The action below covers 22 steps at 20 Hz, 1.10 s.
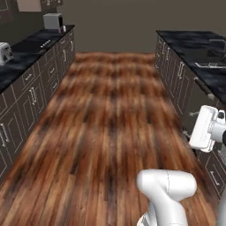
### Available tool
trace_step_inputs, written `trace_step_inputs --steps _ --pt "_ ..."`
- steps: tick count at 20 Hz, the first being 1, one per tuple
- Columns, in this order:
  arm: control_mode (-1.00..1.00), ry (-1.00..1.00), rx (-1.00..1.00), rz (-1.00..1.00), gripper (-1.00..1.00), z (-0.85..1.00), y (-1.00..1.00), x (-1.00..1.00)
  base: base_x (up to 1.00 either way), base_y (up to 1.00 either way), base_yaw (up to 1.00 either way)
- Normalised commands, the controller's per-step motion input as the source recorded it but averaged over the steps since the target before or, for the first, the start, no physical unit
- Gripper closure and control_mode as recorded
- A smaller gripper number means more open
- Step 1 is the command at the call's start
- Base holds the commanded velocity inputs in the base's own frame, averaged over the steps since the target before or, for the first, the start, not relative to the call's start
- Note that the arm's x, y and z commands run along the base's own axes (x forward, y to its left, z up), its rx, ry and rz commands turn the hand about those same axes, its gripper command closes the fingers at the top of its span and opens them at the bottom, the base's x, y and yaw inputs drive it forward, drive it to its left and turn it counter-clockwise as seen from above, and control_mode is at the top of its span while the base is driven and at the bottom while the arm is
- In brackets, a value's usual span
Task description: Move the drinks to the dining counter.
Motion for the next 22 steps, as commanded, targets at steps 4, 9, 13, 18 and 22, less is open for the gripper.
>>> trace_step_inputs --steps 4,9,13,18,22 --pt "1.0 0.0 0.0 0.0 -1.0 0.0 0.0 0.0 0.55 0.46 0.0" --pt "1.0 0.0 0.0 0.0 -1.0 0.0 0.0 0.0 0.8 0.22 0.0" --pt "1.0 0.0 0.0 0.0 -1.0 0.0 0.0 0.0 0.95 0.17 0.0" --pt "1.0 0.0 0.0 0.0 -1.0 0.0 0.0 0.0 1.0 0.17 0.0" --pt "1.0 0.0 0.0 0.0 -1.0 0.0 0.0 0.0 1.0 0.17 0.0"
